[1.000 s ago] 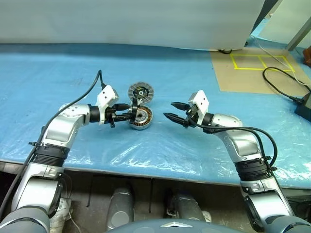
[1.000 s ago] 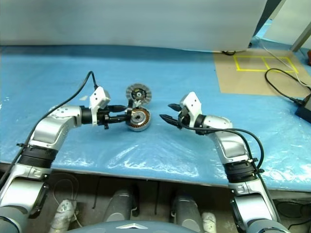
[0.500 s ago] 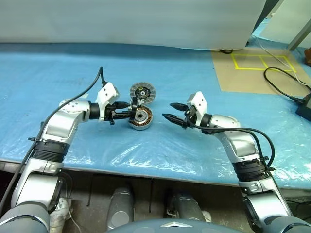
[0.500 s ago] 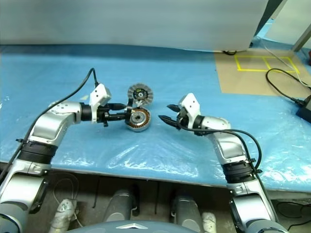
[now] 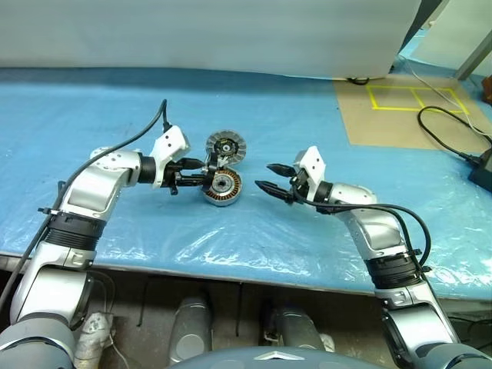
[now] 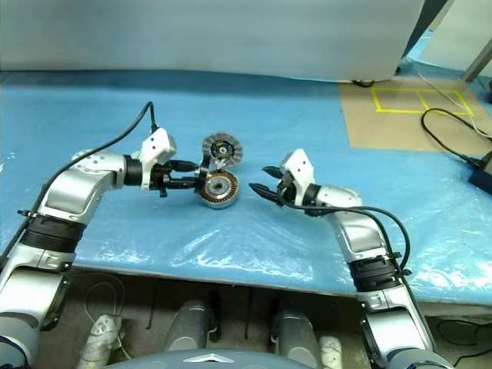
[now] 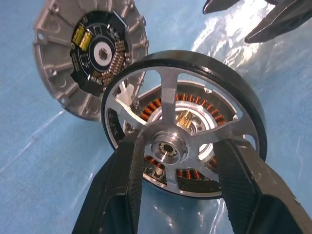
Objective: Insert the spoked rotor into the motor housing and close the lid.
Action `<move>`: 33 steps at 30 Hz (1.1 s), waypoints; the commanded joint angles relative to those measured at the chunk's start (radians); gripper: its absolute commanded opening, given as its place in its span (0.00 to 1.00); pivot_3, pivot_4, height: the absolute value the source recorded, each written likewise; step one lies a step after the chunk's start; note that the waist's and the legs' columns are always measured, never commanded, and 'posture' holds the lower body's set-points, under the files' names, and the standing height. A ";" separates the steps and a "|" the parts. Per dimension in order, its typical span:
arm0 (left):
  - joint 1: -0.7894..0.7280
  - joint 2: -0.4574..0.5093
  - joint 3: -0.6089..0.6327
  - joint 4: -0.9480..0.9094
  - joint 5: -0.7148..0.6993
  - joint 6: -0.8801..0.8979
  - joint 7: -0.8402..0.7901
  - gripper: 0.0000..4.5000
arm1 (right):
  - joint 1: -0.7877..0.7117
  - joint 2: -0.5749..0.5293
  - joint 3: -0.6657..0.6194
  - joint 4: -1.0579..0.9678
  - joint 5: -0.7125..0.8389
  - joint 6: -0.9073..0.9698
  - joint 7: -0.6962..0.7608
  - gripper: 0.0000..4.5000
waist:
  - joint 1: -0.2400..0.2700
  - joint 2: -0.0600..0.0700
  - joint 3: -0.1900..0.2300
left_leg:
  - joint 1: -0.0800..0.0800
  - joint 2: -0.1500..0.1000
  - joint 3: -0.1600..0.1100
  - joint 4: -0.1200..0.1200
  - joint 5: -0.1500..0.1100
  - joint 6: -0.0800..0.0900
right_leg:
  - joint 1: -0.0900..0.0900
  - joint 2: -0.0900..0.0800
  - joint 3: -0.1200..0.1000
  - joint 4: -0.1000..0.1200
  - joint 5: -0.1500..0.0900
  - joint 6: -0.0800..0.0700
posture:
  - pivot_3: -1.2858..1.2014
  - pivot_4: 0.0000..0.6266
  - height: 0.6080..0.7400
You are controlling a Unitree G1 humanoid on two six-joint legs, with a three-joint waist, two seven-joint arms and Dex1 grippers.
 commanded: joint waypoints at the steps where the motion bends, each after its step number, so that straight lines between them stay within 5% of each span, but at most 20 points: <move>1: -0.034 0.011 -0.007 -0.024 0.020 -0.018 0.001 0.41 | 0.003 0.004 -0.006 -0.008 0.006 -0.023 -0.001 0.64 | 0.000 0.000 0.000 | 0.000 0.000 0.000 0.000 0.000 0.000 | 0.000 0.000 0.000 0.000 0.000 0.000 | 0.52 0.24 1.00; 33: -0.085 0.008 -0.069 0.013 0.095 -0.046 -0.032 0.41 | 0.022 0.009 0.003 -0.003 -0.006 -0.042 -0.010 0.64 | 0.000 0.000 0.000 | -0.001 0.000 0.000 0.000 0.000 0.000 | 0.000 0.000 0.000 0.000 0.000 0.000 | 0.52 0.24 1.00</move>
